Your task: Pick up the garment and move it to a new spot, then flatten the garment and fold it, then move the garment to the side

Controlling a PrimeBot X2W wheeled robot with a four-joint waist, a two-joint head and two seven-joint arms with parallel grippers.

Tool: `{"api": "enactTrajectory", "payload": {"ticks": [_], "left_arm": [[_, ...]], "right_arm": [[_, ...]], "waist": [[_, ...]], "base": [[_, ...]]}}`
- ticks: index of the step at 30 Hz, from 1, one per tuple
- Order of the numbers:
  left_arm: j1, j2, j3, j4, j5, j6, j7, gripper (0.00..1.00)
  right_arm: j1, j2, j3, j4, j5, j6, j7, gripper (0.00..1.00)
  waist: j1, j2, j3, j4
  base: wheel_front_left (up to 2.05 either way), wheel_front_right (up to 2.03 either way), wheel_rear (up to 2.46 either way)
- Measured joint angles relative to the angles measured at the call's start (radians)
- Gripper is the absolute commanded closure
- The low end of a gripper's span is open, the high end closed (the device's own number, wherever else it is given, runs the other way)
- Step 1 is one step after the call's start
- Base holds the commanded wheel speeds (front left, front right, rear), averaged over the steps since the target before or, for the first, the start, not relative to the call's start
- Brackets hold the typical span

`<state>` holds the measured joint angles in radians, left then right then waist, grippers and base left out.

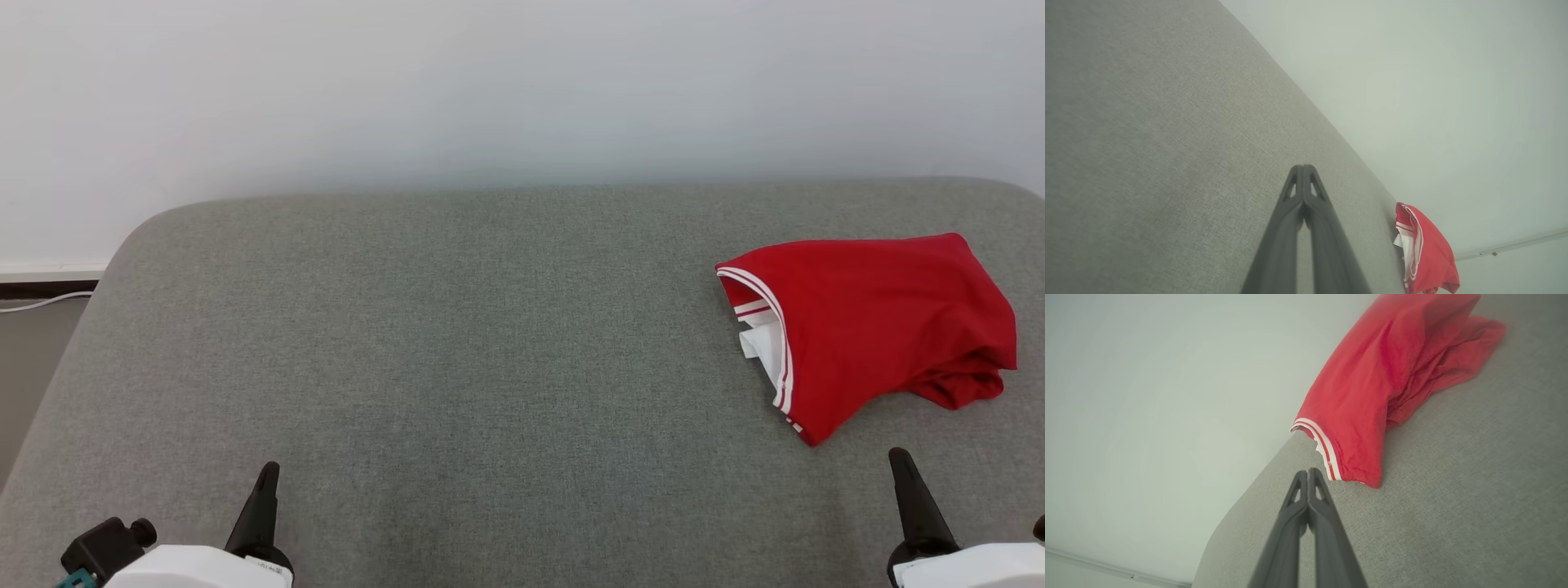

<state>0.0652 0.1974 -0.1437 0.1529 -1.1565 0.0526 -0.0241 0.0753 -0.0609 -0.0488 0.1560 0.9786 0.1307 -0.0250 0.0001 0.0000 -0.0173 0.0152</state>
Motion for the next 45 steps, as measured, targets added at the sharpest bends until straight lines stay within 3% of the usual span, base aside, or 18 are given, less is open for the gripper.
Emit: {"api": "enactTrajectory", "payload": {"ticks": [45], "left_arm": [[-0.095, -0.119, 0.167, 0.089, -0.358, -0.133, 0.096, 1.0]], "right_arm": [[-0.109, 0.0, -0.04, 0.087, 0.51, 0.0, 0.079, 1.0]], "waist": [[0.0, 0.0, 0.016, -0.012]], "base": [[0.0, 0.0, 0.0]]}}
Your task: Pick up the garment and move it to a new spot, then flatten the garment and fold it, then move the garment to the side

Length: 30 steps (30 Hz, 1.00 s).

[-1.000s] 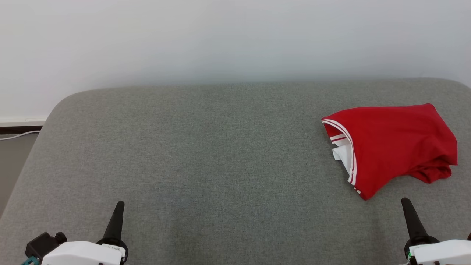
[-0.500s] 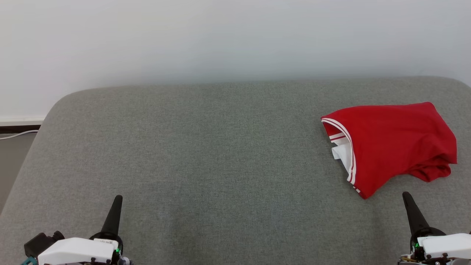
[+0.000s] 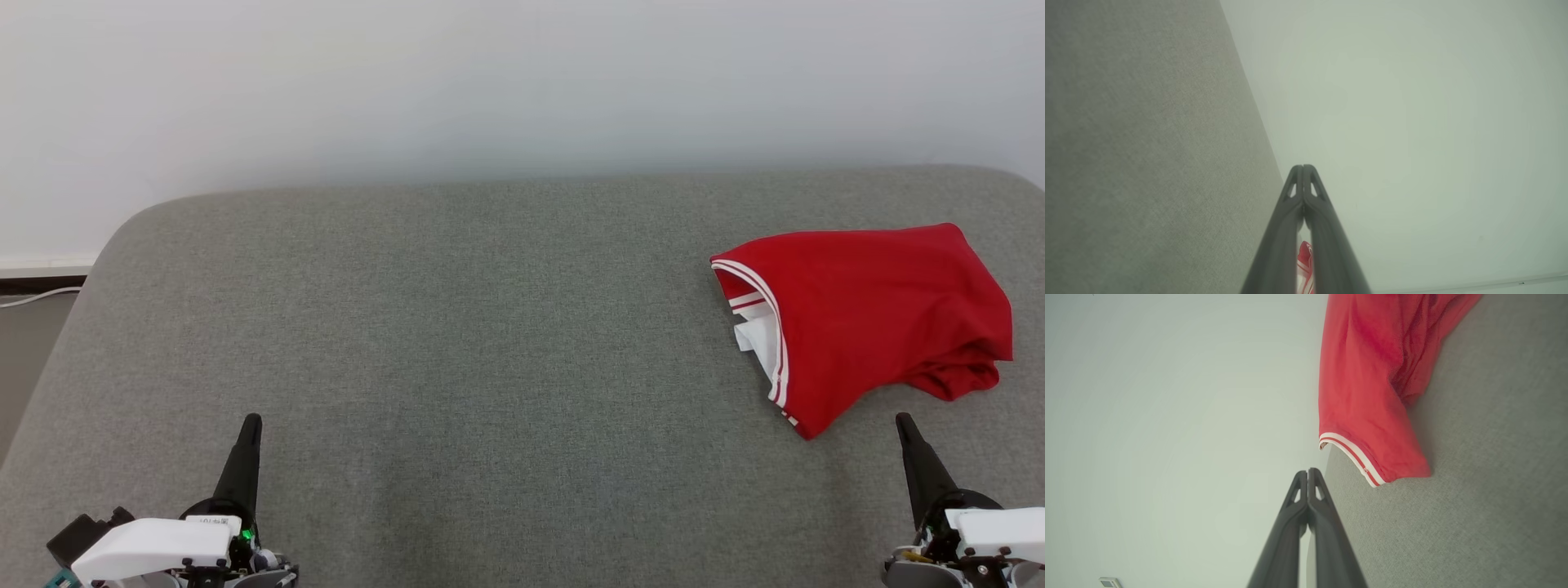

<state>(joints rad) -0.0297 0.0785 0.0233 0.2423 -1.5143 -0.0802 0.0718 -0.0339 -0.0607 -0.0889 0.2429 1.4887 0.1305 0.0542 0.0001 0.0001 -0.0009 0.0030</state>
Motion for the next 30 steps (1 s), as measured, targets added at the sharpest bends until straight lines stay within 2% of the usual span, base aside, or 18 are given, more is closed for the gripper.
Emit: {"api": "enactTrajectory", "payload": {"ticks": [11, 30], "left_arm": [[-0.021, -0.031, 0.045, 0.025, -0.096, -0.042, 0.03, 1.0], [-0.021, -0.032, 0.051, 0.025, -0.098, -0.042, 0.03, 1.0]], "right_arm": [[-0.028, 0.0, -0.009, 0.026, 0.136, 0.0, 0.023, 1.0], [-0.029, 0.002, -0.021, 0.026, 0.139, 0.0, 0.029, 1.0]], "waist": [[0.0, 0.0, 0.004, -0.003], [0.0, 0.0, 0.004, -0.003]], "base": [[0.0, 0.0, 0.0], [0.0, 0.0, 0.0]]}}
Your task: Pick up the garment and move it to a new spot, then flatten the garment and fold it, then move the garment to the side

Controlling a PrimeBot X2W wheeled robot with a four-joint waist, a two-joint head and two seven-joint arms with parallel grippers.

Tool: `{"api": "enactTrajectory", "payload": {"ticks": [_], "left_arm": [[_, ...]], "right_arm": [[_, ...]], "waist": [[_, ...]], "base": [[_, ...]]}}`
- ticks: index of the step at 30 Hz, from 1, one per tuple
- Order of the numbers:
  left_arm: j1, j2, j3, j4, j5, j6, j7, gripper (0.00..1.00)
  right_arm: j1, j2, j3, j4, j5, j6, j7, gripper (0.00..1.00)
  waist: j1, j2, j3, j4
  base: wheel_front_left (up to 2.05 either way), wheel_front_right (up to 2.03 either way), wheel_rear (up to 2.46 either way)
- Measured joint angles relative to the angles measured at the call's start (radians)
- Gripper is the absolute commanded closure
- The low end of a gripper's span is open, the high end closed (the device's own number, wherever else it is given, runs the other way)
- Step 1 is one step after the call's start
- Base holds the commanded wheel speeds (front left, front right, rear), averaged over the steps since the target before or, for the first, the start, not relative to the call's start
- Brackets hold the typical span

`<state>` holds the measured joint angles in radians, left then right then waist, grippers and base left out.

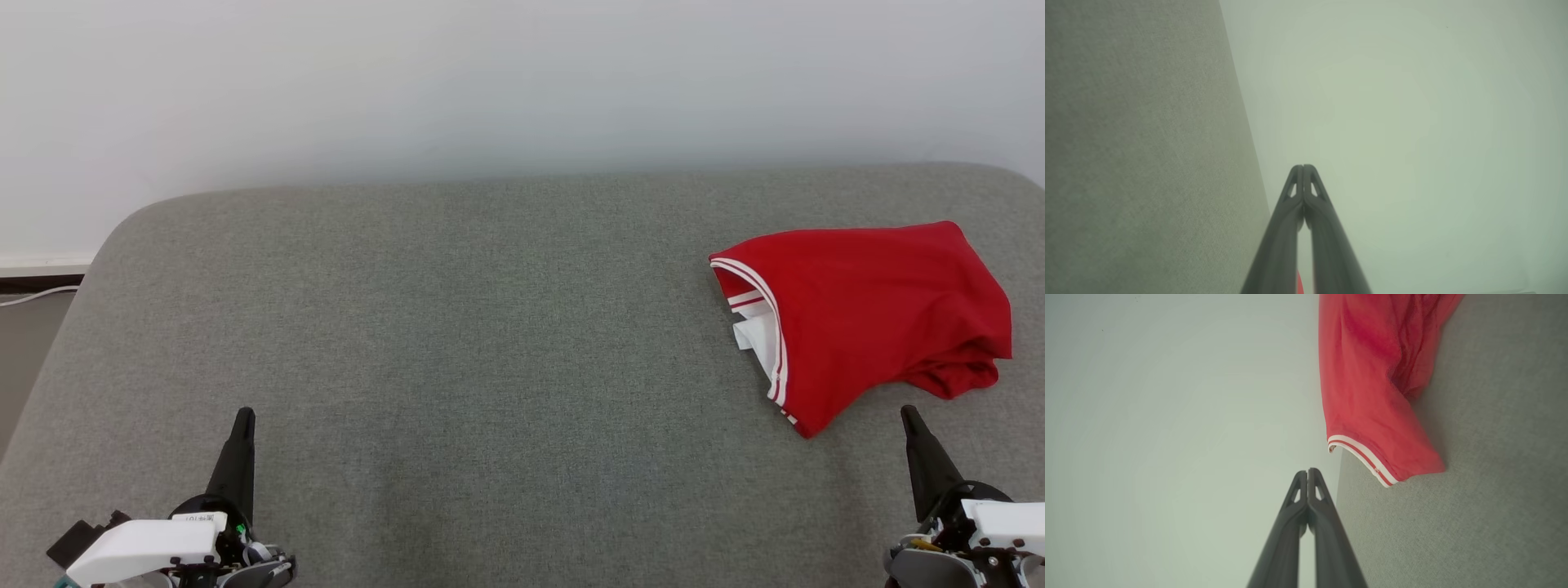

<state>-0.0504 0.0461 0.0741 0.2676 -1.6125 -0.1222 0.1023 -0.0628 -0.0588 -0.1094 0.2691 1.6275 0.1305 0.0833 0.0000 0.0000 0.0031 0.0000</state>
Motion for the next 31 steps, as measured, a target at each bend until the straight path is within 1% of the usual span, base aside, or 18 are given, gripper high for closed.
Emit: {"api": "enactTrajectory", "payload": {"ticks": [31], "left_arm": [[0.0, -0.002, 0.003, 0.0, 0.0, 0.0, 0.0, 1.0]], "right_arm": [[0.0, 0.005, -0.008, 0.0, -0.001, 0.0, 0.01, 1.0]], "waist": [[0.0, 0.0, 0.0, 0.0]], "base": [[0.0, 0.0, 0.0]]}}
